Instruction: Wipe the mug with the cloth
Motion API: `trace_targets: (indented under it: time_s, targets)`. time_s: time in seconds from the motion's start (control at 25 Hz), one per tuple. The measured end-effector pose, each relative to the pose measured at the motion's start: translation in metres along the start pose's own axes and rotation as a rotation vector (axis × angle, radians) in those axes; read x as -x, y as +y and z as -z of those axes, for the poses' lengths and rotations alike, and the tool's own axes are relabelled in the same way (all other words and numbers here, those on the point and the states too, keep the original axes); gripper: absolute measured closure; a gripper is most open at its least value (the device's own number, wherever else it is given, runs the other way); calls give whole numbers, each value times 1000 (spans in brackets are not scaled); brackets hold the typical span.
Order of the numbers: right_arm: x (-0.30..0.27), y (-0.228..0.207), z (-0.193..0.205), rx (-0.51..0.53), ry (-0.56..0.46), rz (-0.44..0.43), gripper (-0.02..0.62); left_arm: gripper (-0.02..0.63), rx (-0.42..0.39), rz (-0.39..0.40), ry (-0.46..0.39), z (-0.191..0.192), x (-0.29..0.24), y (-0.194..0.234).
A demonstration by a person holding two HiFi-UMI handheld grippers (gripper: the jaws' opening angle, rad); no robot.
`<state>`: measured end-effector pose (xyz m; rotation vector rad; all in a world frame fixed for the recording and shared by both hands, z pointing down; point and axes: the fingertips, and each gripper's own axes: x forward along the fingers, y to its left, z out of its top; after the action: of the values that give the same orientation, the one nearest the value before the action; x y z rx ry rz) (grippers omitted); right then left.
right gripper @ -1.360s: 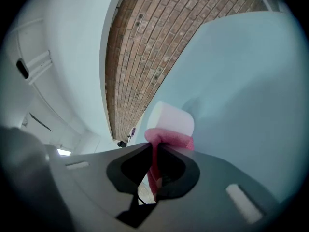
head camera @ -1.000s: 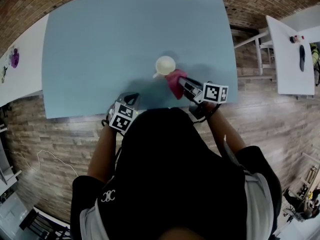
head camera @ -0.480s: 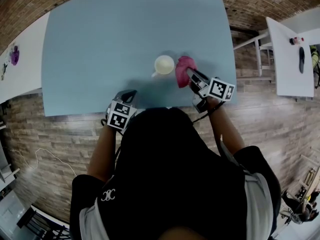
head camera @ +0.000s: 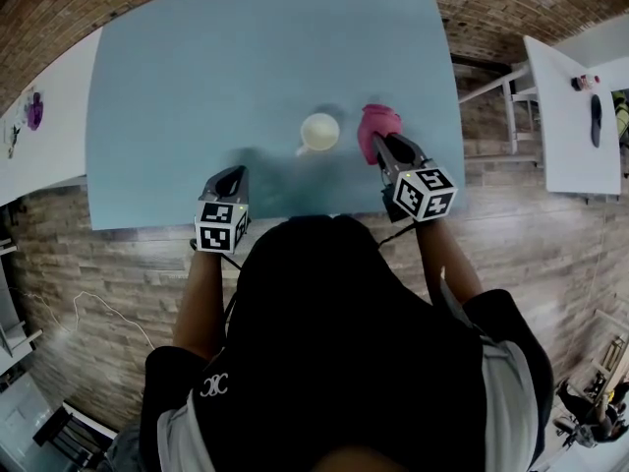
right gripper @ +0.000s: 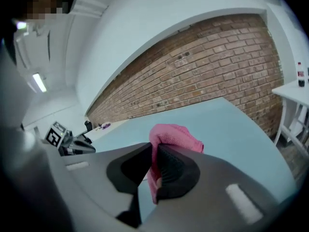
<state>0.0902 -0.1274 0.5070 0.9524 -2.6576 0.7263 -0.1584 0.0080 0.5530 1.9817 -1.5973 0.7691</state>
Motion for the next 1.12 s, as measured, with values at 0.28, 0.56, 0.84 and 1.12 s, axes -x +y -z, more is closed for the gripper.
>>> trace_targets:
  time_s: [0.28, 0.56, 0.84, 1.12]
  targets:
    - [-3, 6, 13, 71, 2, 21, 558, 606, 24, -74, -9, -7, 18, 39]
    - [5, 19, 29, 54, -16, 100, 558, 606, -53, -55, -16, -15, 21, 55]
    - [9, 50, 51, 14, -50, 232, 558, 605, -147, 40, -44, -9, 26, 82]
    - [-2, 132, 77, -29, -128, 414, 558, 606, -197, 161, -103, 31, 57, 138]
